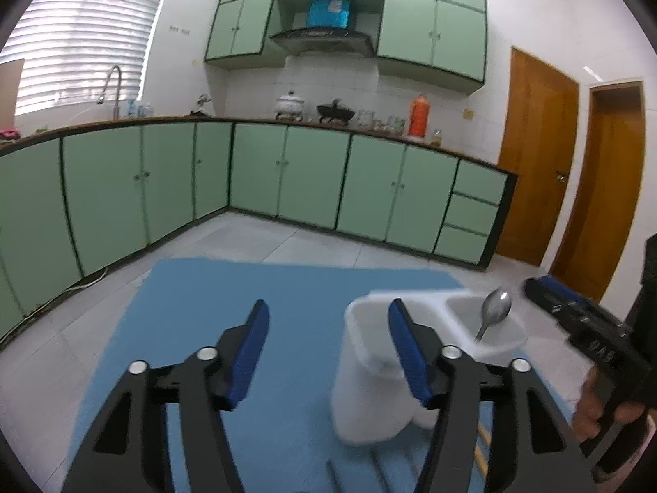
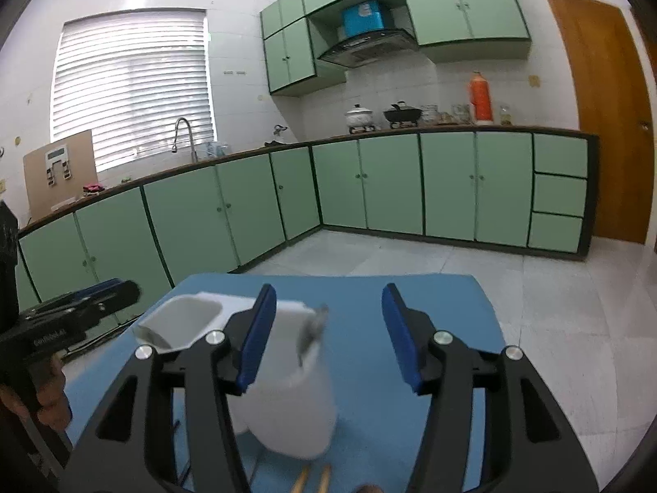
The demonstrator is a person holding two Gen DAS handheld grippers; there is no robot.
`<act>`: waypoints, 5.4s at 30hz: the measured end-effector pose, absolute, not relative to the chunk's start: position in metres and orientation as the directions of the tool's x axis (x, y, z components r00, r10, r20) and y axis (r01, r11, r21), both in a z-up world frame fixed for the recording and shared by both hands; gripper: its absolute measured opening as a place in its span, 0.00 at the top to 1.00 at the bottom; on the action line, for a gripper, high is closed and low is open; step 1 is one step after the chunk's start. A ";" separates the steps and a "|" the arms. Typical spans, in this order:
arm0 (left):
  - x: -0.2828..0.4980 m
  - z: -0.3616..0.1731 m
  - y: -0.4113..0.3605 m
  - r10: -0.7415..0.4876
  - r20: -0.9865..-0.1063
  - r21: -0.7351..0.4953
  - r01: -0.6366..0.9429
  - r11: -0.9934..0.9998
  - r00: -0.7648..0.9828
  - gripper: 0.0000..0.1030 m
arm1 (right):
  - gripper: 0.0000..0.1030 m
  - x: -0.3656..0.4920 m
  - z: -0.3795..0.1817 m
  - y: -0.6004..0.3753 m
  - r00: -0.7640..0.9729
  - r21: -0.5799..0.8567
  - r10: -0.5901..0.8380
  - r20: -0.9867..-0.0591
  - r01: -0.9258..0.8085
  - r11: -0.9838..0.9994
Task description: Organize utensils
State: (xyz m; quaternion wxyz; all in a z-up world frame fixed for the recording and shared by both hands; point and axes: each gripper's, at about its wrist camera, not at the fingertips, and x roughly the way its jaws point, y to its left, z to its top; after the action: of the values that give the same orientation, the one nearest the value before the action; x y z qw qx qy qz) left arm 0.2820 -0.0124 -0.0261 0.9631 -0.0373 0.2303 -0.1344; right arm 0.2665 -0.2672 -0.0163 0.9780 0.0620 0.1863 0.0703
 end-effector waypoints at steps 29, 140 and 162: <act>0.250 -0.121 0.003 -0.158 -0.786 -0.093 0.139 0.986 0.597 0.47 | 0.46 0.211 -0.081 -0.260 0.768 0.053 0.071 -0.637 -0.049 0.997; 0.364 0.007 -0.032 -0.335 -0.182 -0.152 0.310 0.938 0.924 0.66 | 0.67 0.330 0.024 -0.233 0.999 0.009 0.031 -0.035 -0.031 0.999; 0.360 0.001 -0.023 -0.359 -0.219 -0.172 0.326 0.929 0.907 0.57 | 0.56 0.316 0.020 -0.237 0.990 0.057 0.086 -0.115 -0.080 0.995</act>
State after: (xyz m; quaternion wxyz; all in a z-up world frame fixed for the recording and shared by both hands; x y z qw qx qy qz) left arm 0.3598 -0.0229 0.0006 0.9743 -0.0660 0.1246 -0.1759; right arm 0.3159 -0.2373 0.0203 0.9971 0.0261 0.0589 0.0416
